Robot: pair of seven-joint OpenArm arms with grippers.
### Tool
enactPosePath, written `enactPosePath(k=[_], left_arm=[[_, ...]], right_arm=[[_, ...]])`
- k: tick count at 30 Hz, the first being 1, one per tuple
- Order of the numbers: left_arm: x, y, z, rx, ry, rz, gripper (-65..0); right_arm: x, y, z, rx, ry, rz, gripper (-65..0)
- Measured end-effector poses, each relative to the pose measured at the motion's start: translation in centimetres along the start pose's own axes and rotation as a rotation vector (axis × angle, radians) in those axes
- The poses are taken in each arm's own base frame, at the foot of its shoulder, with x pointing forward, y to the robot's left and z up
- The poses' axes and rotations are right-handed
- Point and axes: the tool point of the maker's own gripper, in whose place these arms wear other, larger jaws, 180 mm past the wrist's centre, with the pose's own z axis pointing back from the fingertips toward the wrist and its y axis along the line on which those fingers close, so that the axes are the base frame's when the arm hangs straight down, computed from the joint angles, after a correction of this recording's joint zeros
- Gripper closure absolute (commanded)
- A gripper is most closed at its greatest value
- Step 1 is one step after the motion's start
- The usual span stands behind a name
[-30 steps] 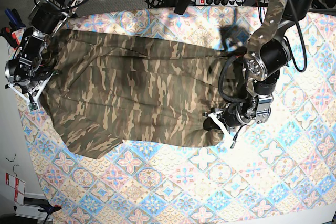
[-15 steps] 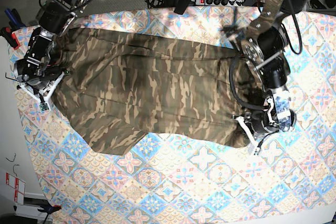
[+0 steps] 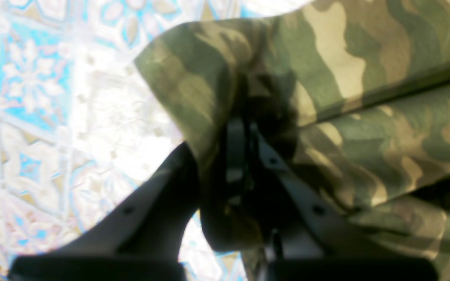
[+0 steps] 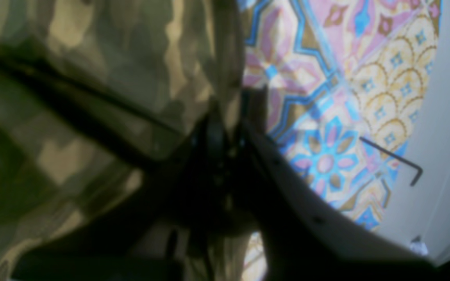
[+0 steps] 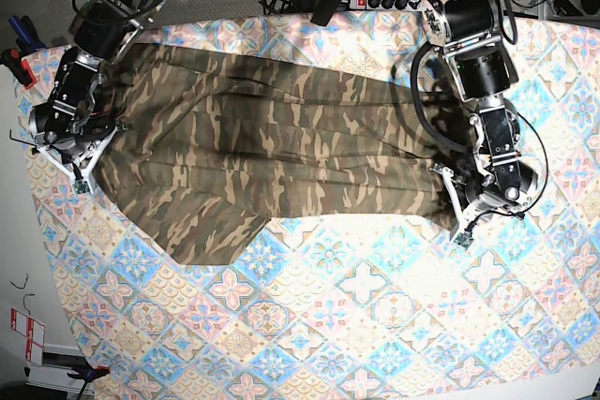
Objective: Fold the T-shirt properly
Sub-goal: 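Lift the folded shirt with both grippers and pull it toward the robot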
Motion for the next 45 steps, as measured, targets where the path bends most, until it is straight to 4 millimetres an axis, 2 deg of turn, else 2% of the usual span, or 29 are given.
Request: enactPosePath(k=[9,12,15,20,23,27,31,35,37,41,45], left_arm=[[-1.9,1.3,2.7,0.090,0.043,-0.035,-3.2],[-1.3,1.9,3.9,0.128,0.022,-0.046,-3.2],[-1.7,2.4,5.1,0.167,0.035,-0.063,-3.3],[-3.7,1.5,5.3,0.158,0.080,-0.076,-3.3],[-5.1,1.2,5.1,0.149,0.109,-0.075,-3.2],[-5.6,0.9,5.1,0.144,0.117,-0.075,-3.2],[-5.8,1.2,5.2,0.150,0.122,-0.071,-3.2],[-6.6,2.7,5.7,0.177,0.125,-0.014,-3.2],[-7.1,3.4,6.0,0.191,0.123,0.017,-3.2],[-8.3,4.9,6.6,0.218,0.141,0.033,-3.2],[-8.5,6.4,7.1,0.244,0.145,0.028,-3.2]], right_arm=[[0.1,0.4,-0.1,0.010,-0.008,-0.011,-1.1],[0.1,1.2,0.0,0.017,-0.010,-0.024,-1.1],[-0.3,0.7,1.0,-0.009,-0.035,-0.020,-1.1],[-2.7,0.4,2.1,-0.040,0.065,-0.009,-1.1],[-3.4,0.4,2.6,-0.050,0.075,-0.004,-1.1],[-4.0,0.2,3.8,-0.063,0.053,-0.011,-1.0],[-2.0,-0.5,5.2,-0.070,-0.064,-0.058,-1.2],[-2.7,0.7,4.0,-0.024,0.016,-0.051,-1.1],[-1.1,0.6,3.4,-0.024,0.019,-0.053,-1.1],[4.0,0.1,2.4,-0.013,-0.062,-0.054,-1.2],[6.0,1.1,1.1,0.038,-0.038,-0.049,-1.2]])
